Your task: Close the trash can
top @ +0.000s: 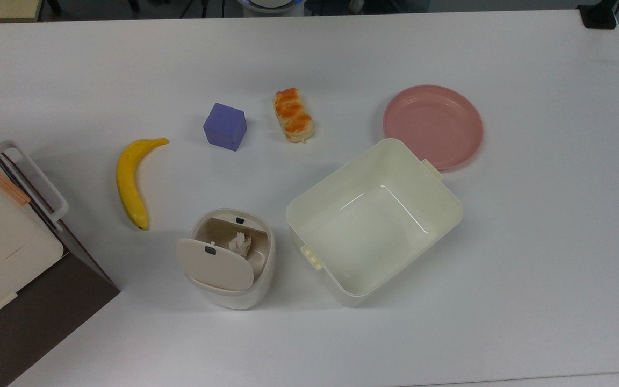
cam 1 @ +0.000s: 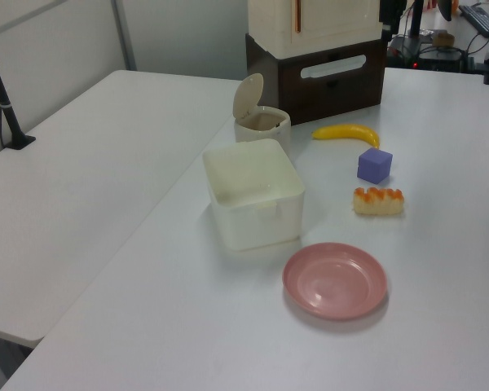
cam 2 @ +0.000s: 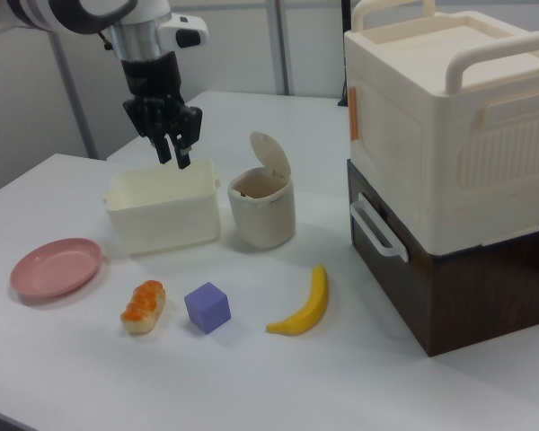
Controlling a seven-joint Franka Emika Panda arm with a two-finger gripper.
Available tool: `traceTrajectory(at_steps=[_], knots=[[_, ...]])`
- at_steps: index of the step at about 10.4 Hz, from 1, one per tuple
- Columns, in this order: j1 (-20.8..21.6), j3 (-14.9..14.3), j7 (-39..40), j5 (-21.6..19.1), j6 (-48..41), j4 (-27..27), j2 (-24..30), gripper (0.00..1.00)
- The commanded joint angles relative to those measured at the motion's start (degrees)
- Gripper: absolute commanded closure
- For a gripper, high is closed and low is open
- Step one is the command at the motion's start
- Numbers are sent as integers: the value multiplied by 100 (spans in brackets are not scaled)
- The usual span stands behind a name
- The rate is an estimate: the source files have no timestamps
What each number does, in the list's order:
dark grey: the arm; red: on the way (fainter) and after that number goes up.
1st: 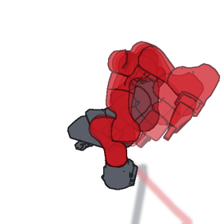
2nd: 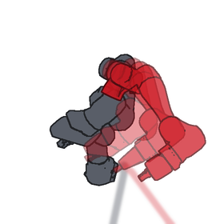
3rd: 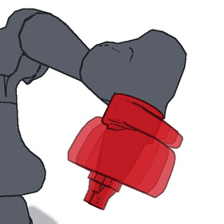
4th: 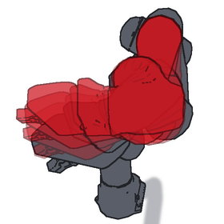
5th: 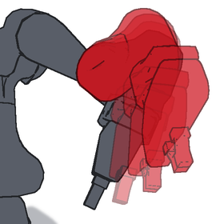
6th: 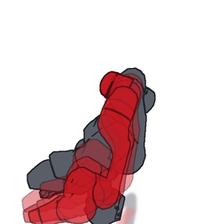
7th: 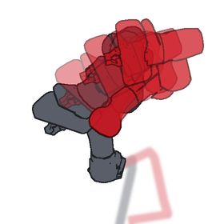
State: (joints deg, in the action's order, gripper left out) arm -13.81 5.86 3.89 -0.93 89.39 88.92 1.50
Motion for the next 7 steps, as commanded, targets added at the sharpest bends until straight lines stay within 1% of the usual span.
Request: traceTrajectory(at_steps=[1, 2, 4, 6, 7], knots=[[282, -41, 165, 189, 113, 20, -246, 100], [334, -41, 139, 251, 479, -32, -351, 100], [344, -41, 68, 226, 1165, -59, -615, 100], [370, -41, -229, 251, 1806, -251, -1071, 100], [509, -41, -509, 278, 2236, -305, -1291, 100]])
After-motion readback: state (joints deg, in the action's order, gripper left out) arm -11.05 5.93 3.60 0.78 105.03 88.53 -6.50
